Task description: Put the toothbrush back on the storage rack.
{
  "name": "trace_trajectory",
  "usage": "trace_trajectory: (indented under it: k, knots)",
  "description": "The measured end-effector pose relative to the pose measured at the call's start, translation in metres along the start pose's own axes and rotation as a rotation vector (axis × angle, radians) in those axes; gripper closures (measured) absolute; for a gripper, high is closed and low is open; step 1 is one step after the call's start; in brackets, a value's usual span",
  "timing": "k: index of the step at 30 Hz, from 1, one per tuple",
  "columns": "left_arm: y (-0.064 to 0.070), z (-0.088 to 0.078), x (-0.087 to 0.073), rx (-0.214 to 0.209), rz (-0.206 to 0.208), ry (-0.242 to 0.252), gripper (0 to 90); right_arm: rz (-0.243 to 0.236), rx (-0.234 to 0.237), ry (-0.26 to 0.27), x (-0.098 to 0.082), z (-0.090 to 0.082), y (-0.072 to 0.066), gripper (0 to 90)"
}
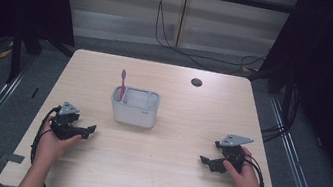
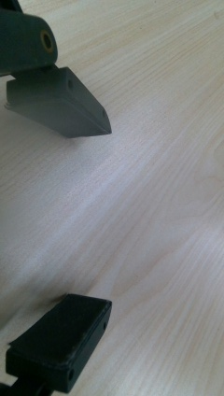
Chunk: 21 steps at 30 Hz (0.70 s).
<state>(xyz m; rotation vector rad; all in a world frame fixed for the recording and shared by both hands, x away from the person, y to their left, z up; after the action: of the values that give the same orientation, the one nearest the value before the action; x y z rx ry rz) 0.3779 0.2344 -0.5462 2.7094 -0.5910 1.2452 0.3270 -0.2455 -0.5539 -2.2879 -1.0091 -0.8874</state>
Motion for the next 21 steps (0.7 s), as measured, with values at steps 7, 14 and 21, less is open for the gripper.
trace_trajectory:
  k: [7, 14, 21]
  knots:
    - [0.002, 0.0016, -0.0014, 0.005, 0.017, -0.014, 18.0, 0.0, 0.0, 0.0, 0.0, 0.0, 0.0, 12.7]
    - [0.0022, 0.0028, -0.0027, 0.011, 0.035, -0.022, 17.9, 0.0, 0.0, 0.0, 0.0, 0.0, 0.0, 12.7]
    - [0.0034, 0.0035, -0.0029, 0.016, 0.045, -0.021, 17.2, 0.0, 0.0, 0.0, 0.0, 0.0, 0.0, 12.7]
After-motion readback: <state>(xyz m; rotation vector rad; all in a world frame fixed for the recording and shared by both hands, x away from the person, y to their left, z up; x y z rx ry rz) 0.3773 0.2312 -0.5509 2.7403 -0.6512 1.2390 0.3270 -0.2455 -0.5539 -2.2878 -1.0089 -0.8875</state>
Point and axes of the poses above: each handheld gripper's, and its own axes: z roughly forward along the jaws, x roughly out of its top, y roughly to its right, the point moved 6 cm from there along z, roughly forward along the jaws, and after that the axes turned 11 degrees about x, right-handed, at the moved point
